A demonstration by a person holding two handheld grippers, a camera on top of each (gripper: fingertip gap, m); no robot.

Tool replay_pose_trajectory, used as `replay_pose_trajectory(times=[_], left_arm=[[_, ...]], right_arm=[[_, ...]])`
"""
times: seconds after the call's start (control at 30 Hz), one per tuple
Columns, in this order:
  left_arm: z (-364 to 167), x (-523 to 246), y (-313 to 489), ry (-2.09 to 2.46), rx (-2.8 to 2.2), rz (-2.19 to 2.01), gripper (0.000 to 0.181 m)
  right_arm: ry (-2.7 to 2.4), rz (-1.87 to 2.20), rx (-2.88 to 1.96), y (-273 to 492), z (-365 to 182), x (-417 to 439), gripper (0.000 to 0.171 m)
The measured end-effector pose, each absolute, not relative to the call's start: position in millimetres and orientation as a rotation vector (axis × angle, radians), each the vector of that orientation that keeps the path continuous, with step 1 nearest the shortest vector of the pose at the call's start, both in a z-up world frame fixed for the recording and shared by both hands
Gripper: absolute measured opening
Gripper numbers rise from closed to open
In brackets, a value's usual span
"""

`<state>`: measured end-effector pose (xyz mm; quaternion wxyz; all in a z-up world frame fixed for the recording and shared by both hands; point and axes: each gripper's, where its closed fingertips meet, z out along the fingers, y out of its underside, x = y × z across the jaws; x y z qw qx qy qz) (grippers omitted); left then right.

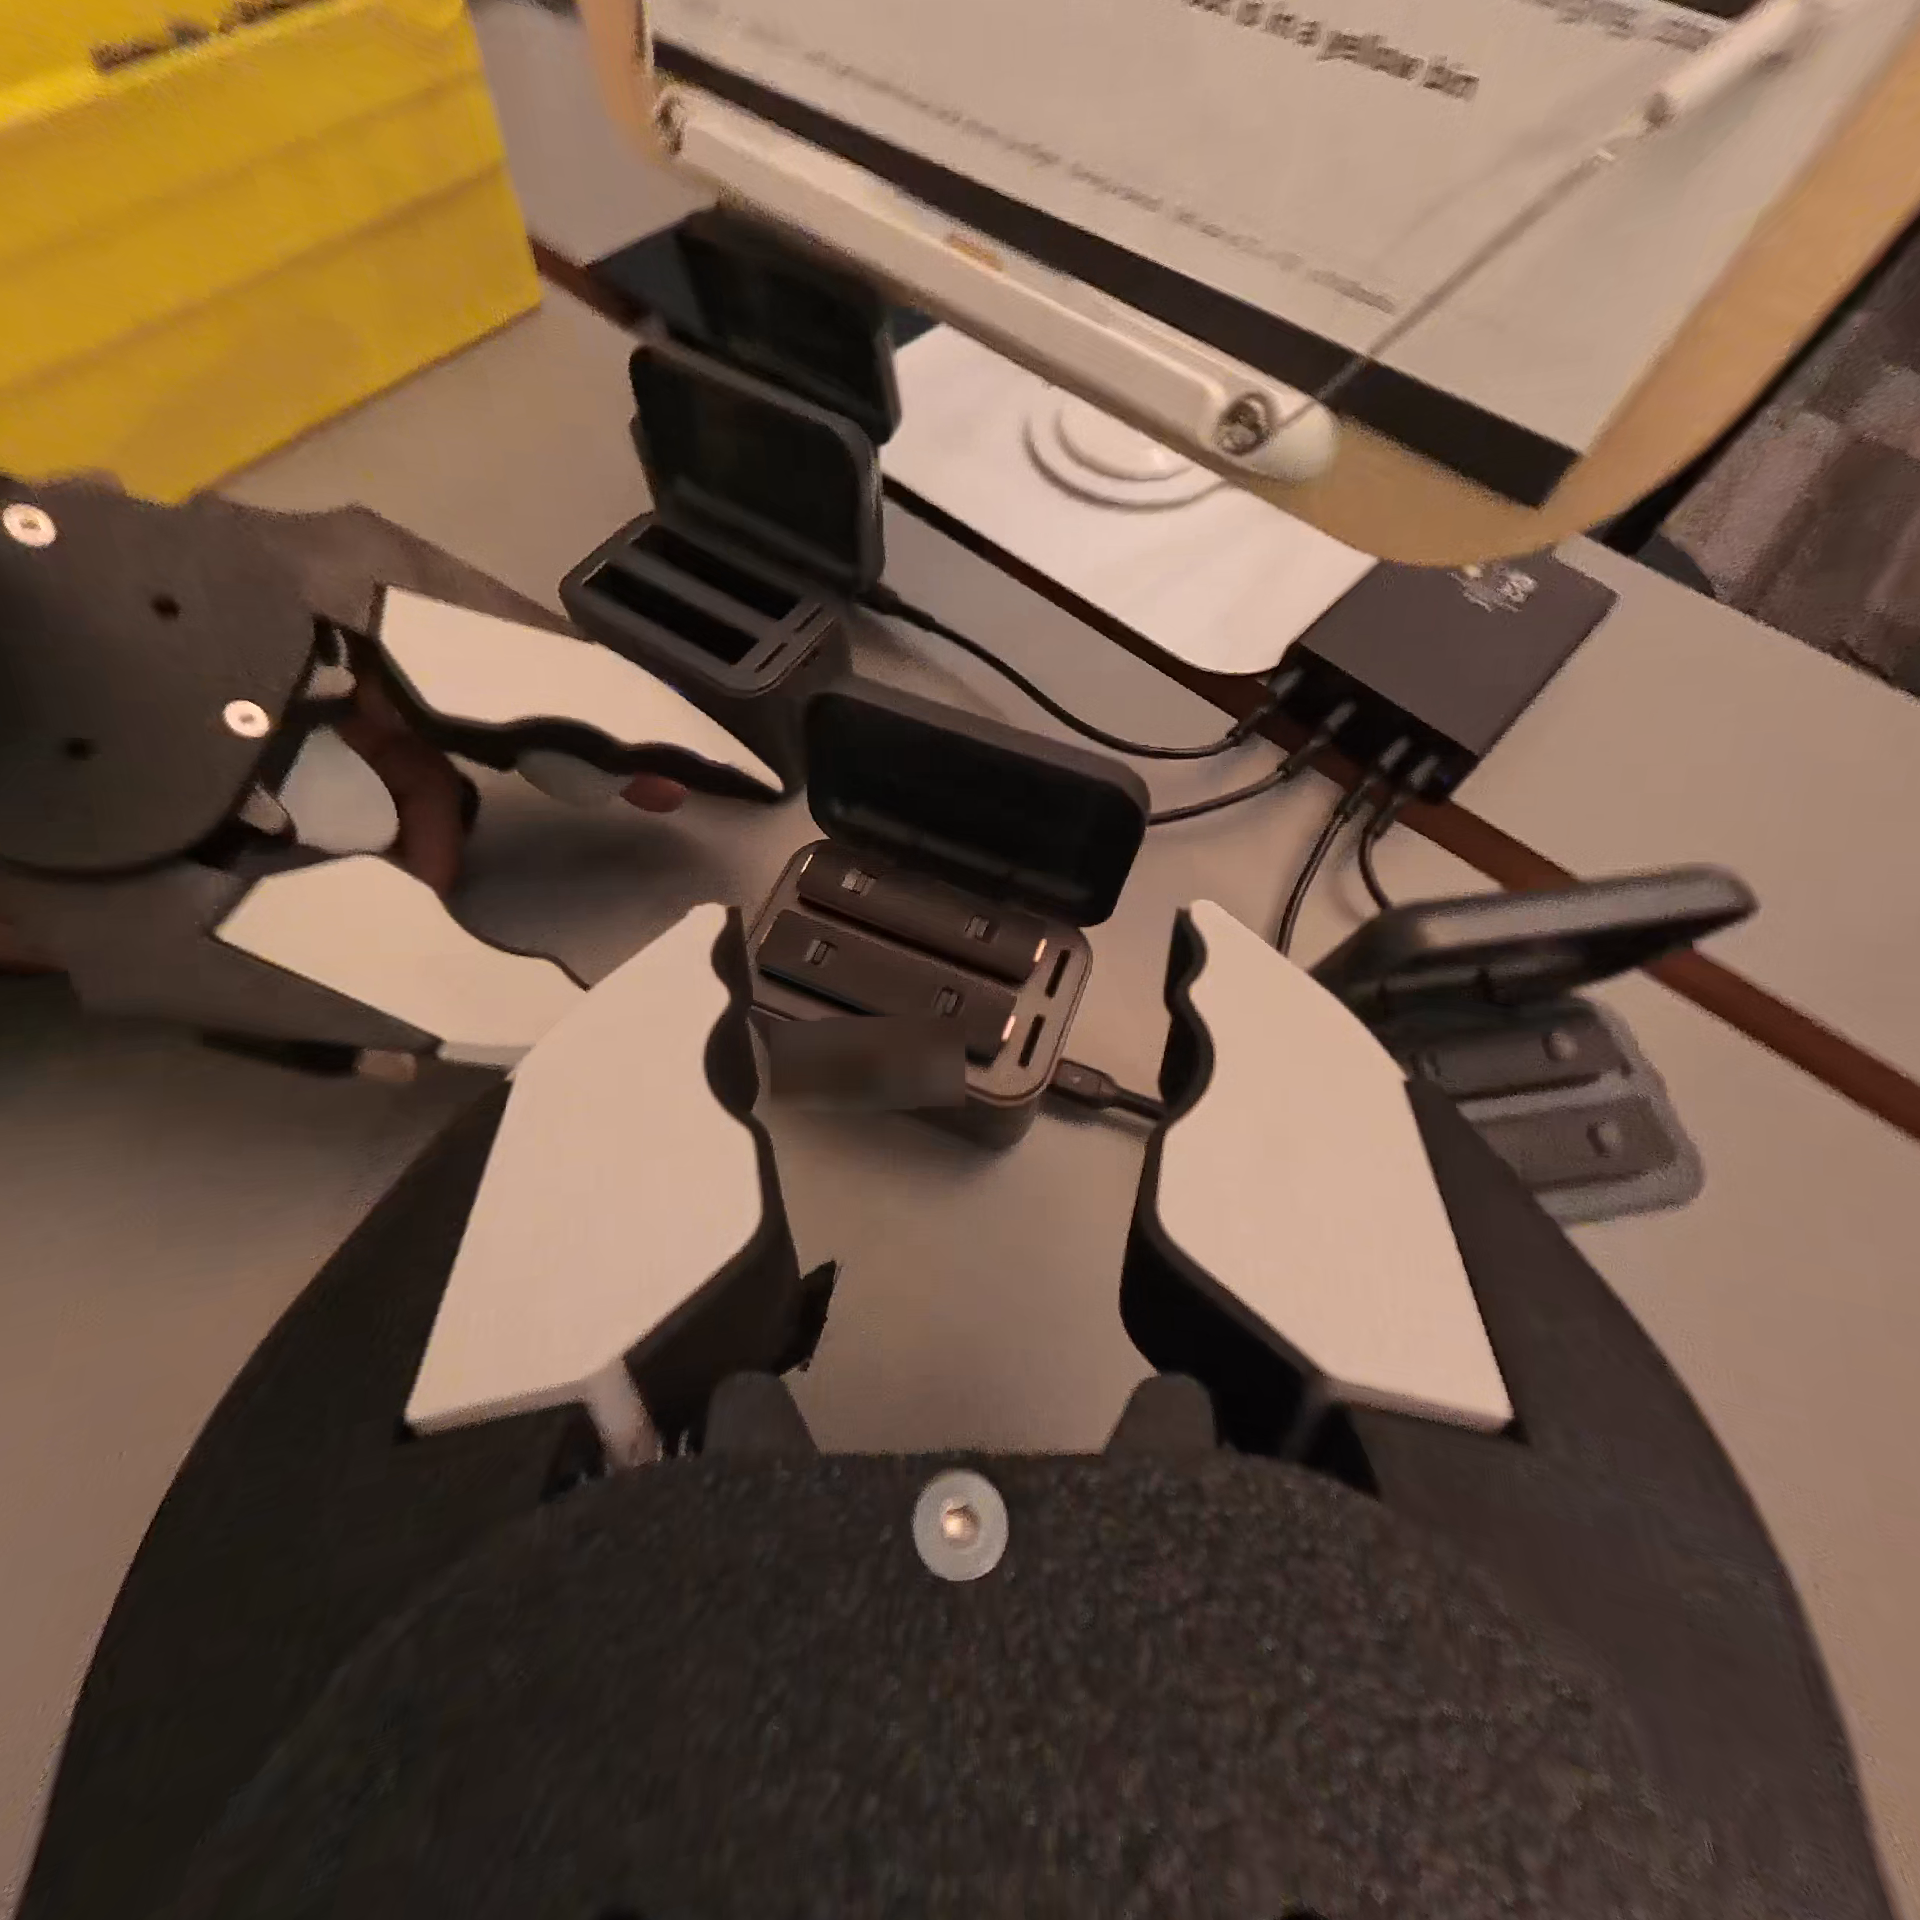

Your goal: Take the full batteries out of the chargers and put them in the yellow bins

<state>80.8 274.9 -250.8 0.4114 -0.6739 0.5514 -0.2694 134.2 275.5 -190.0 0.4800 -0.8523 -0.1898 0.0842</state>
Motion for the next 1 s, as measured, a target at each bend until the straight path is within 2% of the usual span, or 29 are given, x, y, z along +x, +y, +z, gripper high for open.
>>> replay_pose_trajectory(times=[0.13, 0.27, 0.43, 0.57, 0.63, 1.0], left_arm=[[-256, 91, 278, 1.382, -1.714, -0.628, 0.073], [-259, 100, 275, 1.411, -1.72, -0.63, 0.073], [-263, 110, 277, 1.423, -1.749, -0.63, 0.074], [-264, 117, 281, 1.41, -1.772, -0.626, 0.068], [-265, 119, 278, 1.42, -1.769, -0.617, 0.059], [-265, 118, 271, 1.311, -1.836, -0.552, 0.058]], right_arm=[[-0.306, 0.231, -2.056, 265, -201, 132, 0.079], [-0.453, 0.127, -2.038, 262, -213, 126, 0.068], [-0.503, 0.156, -2.051, 265, -220, 130, 0.067], [-0.479, 0.165, -2.067, 266, -226, 133, 0.068], [-0.462, 0.18, -2.069, 266, -227, 131, 0.068], [-0.384, 0.131, -2.057, 261, -219, 122, 0.069]])
